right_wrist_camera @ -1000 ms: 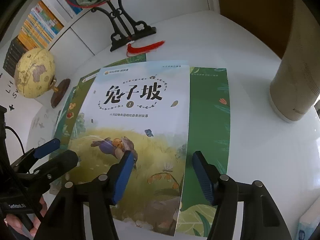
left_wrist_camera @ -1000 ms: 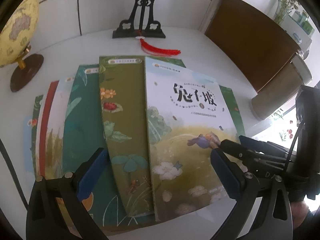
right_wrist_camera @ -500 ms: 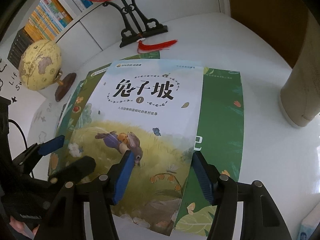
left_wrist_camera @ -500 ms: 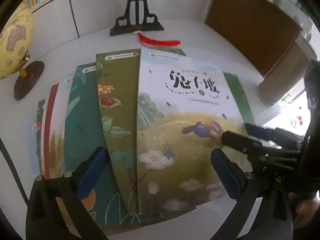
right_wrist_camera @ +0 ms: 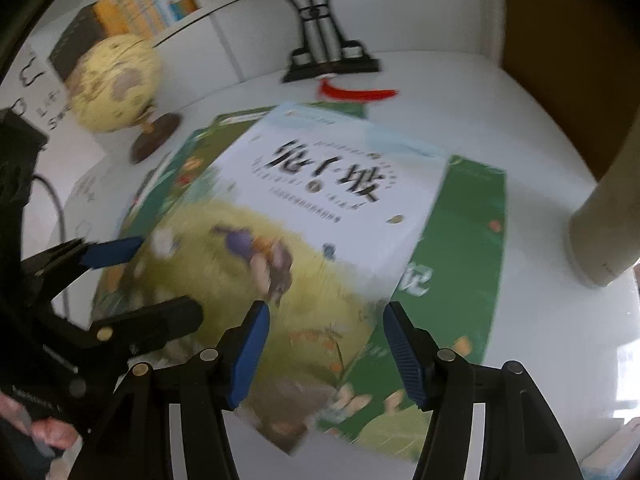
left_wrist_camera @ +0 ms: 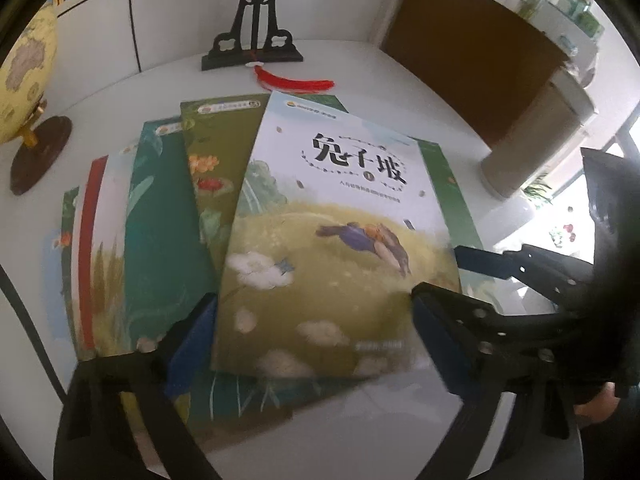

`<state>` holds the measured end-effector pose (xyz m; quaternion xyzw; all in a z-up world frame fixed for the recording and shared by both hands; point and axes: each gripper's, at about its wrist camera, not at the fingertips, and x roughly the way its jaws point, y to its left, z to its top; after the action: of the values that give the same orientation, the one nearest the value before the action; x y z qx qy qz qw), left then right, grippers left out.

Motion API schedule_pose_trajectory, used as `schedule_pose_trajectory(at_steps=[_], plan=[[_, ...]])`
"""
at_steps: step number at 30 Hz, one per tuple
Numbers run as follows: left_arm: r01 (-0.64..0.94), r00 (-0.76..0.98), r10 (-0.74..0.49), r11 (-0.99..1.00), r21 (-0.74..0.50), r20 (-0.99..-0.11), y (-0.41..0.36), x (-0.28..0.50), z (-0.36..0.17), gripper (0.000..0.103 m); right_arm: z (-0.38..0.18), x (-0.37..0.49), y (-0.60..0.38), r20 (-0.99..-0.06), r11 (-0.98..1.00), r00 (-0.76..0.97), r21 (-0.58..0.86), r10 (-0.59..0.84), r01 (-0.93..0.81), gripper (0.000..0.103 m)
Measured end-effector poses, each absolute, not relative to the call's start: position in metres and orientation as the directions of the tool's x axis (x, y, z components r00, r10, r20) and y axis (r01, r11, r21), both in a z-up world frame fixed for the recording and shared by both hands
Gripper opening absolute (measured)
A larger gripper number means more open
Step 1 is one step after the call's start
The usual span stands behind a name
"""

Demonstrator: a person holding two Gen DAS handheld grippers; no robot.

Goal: Organize books

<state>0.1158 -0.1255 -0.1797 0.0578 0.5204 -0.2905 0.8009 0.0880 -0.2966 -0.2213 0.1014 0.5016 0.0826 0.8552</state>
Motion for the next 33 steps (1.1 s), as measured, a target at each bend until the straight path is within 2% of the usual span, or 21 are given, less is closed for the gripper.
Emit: schedule_pose_trajectory(at_steps=[2,6,11,15,18,20,23,30,33], plan=[[0.527,0.274,-0.43,0.815,-0.24,-0.86,-0.115,0.106,-0.178,0.084,-0.22,0.08,-0.287,-0.85,0.977,0.484,0.209,0.207,-0.051,0.059],[0.527,0.226,-0.496,0.786,-0.323,-0.838,-0.096,0.082,-0.177,0.084,-0.219,0.065,-0.28,-0.857,0.977,0.472,0.204,0.208,-0.061,0.059],[0.581,0.154,-0.505,0.741,-0.336,-0.849,-0.09,0.048,-0.18,0.082,-0.219,0.041,-0.282,-0.87,0.972,0.437,0.225,0.229,-0.062,0.059],[0.525,0.172,-0.483,0.782,-0.335,-0.859,-0.079,0.055,-0.187,0.078,-0.23,0.027,-0.305,-0.84,0.91,0.399,0.413,0.368,0.031,0.059],[0.458,0.147,-0.546,0.777,-0.432,-0.825,-0.069,0.068,-0.188,0.064,-0.239,0.018,-0.321,-0.805,0.85,0.402,0.515,0.436,0.109,0.059],[0.432,0.13,-0.568,0.77,-0.469,-0.813,-0.068,0.074,-0.191,0.048,-0.244,0.013,-0.329,-0.774,0.804,0.415,0.576,0.478,0.149,0.059],[0.405,0.109,-0.59,0.761,-0.506,-0.8,-0.069,0.077,-0.197,0.034,-0.252,0.009,-0.336,-0.74,0.751,0.42,0.635,0.525,0.182,0.059],[0.375,0.103,-0.61,0.755,-0.537,-0.785,-0.074,0.077,-0.2,0.029,-0.259,0.01,-0.337,-0.664,0.661,0.458,0.724,0.591,0.197,0.06],[0.341,0.113,-0.619,0.759,-0.555,-0.777,-0.067,0.079,-0.201,0.023,-0.259,0.01,-0.337,-0.651,0.65,0.473,0.735,0.594,0.194,0.057]])
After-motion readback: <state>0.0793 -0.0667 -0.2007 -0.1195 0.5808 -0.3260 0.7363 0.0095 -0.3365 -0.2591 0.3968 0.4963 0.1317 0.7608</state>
